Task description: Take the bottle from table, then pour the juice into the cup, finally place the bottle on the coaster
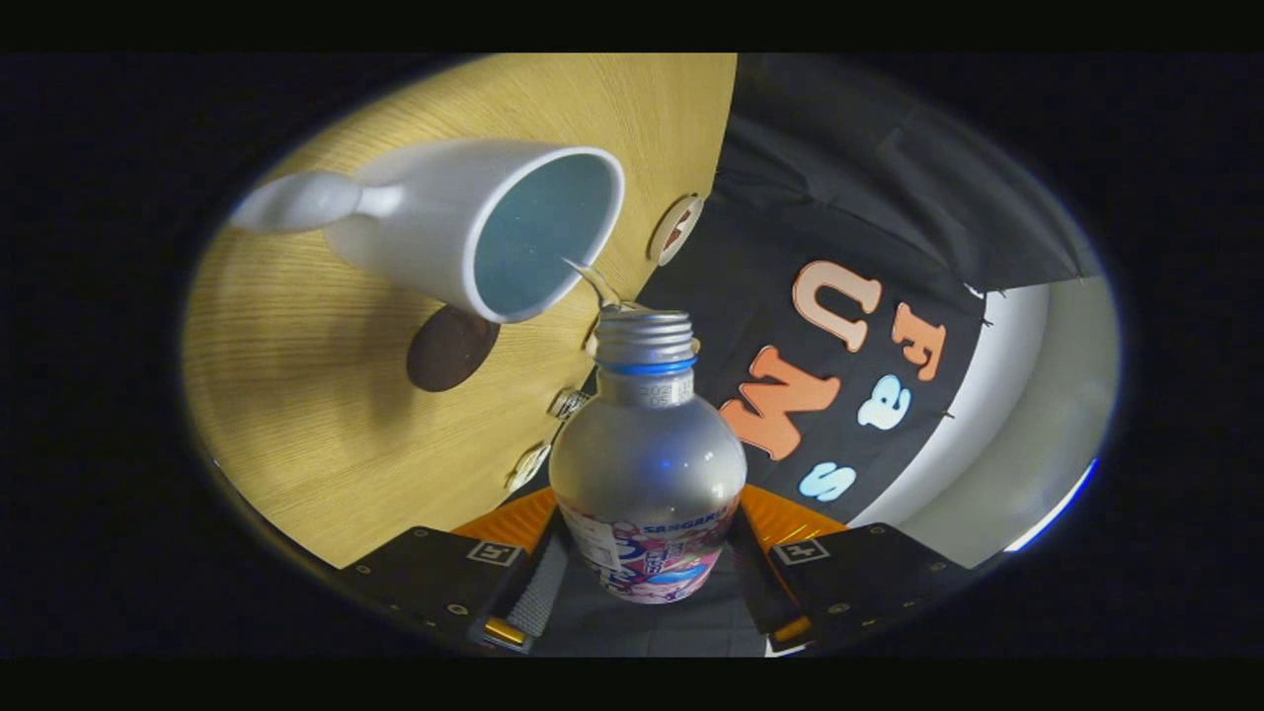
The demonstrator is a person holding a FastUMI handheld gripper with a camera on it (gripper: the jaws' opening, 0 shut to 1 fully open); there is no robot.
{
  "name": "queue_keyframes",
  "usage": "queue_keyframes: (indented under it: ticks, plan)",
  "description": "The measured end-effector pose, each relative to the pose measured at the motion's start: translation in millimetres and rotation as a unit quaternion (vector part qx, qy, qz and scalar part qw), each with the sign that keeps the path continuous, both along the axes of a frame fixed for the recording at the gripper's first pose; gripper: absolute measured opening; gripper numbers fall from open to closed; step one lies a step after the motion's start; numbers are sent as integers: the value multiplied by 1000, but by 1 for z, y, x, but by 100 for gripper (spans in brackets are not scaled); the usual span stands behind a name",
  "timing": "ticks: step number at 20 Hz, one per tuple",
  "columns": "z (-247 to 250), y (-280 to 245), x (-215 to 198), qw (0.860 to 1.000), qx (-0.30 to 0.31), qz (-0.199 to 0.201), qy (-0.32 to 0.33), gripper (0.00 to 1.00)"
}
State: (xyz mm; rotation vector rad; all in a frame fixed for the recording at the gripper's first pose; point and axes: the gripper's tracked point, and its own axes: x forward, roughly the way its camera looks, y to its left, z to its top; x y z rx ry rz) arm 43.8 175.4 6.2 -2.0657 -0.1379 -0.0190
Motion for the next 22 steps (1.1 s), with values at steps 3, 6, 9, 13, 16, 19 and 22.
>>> queue_keyframes:
  ticks: [3, 6, 9, 13, 16, 19, 22]
  plan:
    - [0, 0, -1, 1000, -3, -2, -3, 77]
    - [-1, 3, -2, 1000, -11, 1, -4, 77]
    - [-1, 3, -4, 1000, -10, 1, -6, 77]
    - [-3, 4, -4, 1000, -10, -1, -4, 77]
    - [-3, 5, -4, 1000, -13, -2, -1, 77]
    - [-4, 4, -2, 1000, -11, -4, 0, 77]
    - [-5, 3, -2, 1000, -11, -5, 2, 77]
